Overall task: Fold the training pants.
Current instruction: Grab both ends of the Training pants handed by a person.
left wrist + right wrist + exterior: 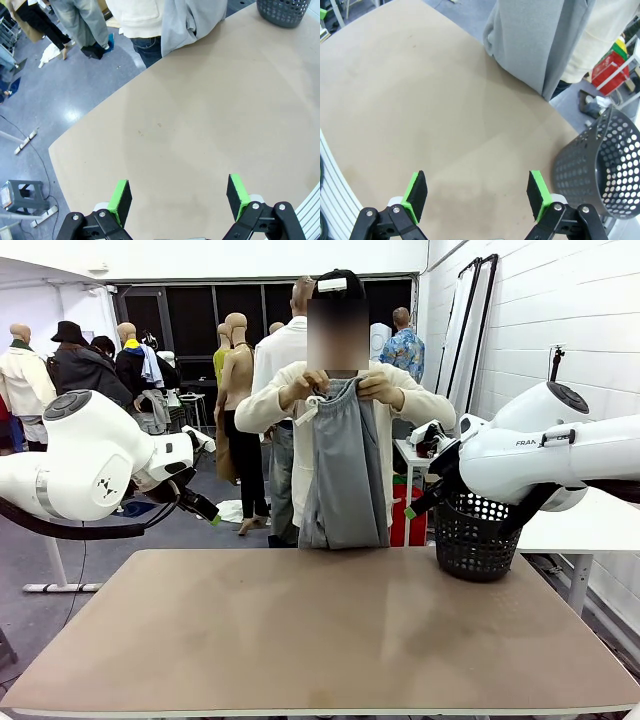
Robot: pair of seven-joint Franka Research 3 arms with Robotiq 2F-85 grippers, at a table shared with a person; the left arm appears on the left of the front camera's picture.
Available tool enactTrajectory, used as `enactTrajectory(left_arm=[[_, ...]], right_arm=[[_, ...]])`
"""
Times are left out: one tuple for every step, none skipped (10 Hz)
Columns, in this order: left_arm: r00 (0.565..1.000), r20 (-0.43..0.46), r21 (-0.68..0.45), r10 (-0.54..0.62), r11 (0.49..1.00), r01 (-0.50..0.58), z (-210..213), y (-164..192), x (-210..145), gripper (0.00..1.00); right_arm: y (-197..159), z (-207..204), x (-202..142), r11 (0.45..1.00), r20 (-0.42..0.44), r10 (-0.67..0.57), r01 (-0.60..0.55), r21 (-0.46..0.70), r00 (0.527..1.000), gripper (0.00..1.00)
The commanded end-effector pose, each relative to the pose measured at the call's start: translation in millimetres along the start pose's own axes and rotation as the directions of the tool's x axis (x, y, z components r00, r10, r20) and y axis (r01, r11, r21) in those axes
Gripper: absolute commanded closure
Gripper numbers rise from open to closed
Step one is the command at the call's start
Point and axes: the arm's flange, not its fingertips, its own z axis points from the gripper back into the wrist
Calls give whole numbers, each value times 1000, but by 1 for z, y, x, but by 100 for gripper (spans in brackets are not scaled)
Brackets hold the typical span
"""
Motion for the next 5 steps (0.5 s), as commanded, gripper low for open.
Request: enactTrajectory(left_arm=[[1000, -5, 8, 2, 1000, -2, 1, 1, 0, 0], [1000, -5, 8, 2, 1000, -2, 1, 1, 0, 0], [1000, -5, 8, 2, 1000, -2, 1, 1, 0, 0], [1000, -5, 8, 2, 1000, -2, 1, 1, 0, 0], [1000, -5, 8, 2, 1000, -2, 1, 1, 0, 0]], right_arm=[[0, -1, -1, 1000, -4, 0, 0, 4, 1000, 0], [0, -1, -1, 1000, -4, 0, 0, 4, 1000, 0], [0, -1, -1, 1000, -4, 0, 0, 4, 1000, 0], [0, -1, -1, 1000, -4, 0, 0, 4, 1000, 0], [0, -1, -1, 1000, -4, 0, 0, 4, 1000, 0]])
